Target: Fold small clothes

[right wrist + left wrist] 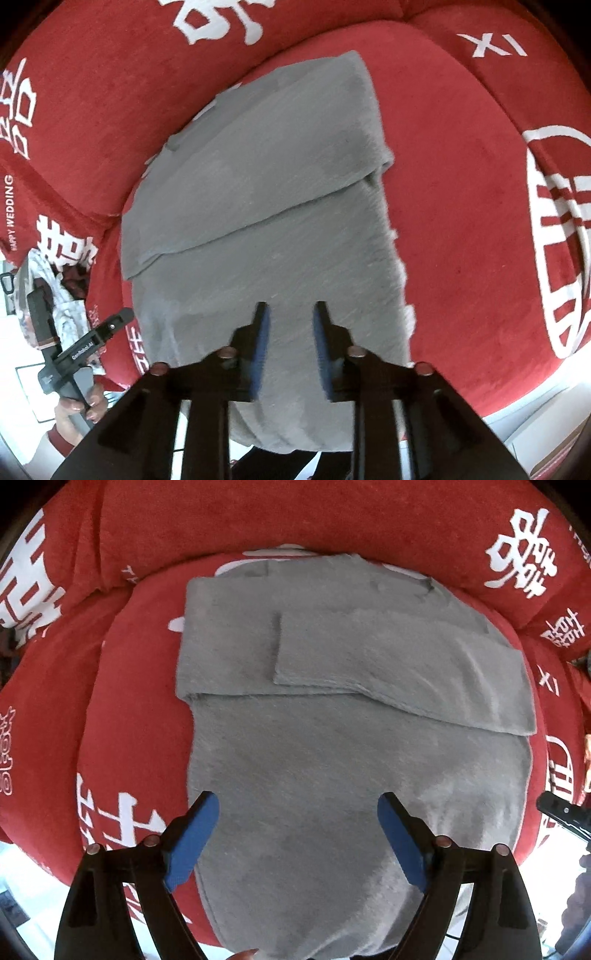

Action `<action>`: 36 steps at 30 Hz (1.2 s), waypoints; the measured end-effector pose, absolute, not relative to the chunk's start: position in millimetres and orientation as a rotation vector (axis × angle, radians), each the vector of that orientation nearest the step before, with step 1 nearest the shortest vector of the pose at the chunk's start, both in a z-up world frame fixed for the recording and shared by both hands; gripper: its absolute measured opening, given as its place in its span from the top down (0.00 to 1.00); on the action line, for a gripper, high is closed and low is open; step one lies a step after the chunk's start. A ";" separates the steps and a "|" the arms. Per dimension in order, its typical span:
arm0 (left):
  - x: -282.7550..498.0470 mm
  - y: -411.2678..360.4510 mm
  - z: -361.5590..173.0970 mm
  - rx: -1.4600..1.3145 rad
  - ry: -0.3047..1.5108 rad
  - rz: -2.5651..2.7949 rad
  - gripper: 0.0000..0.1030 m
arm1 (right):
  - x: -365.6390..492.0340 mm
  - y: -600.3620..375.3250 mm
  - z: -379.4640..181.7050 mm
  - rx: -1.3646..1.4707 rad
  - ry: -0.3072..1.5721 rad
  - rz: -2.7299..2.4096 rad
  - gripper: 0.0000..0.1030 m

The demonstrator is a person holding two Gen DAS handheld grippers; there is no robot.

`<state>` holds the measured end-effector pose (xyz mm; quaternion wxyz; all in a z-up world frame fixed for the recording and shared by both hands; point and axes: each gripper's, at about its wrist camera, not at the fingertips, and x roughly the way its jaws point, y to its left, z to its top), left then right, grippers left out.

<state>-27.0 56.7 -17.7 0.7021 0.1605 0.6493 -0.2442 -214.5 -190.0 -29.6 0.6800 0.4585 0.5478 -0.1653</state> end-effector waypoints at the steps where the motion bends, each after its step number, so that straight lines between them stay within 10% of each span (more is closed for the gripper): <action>1: -28.4 55.1 -17.7 0.368 1.440 -0.544 0.14 | -214.1 -188.1 -29.3 1.034 1.229 -0.365 0.68; 12: -43.7 38.1 -16.7 0.422 1.459 -0.526 0.00 | -199.2 -177.8 -25.7 1.018 1.208 -0.266 0.22; 36: -107.0 91.1 -29.4 0.401 1.506 -0.388 0.00 | -240.5 -173.3 -54.2 1.011 1.329 -0.140 0.22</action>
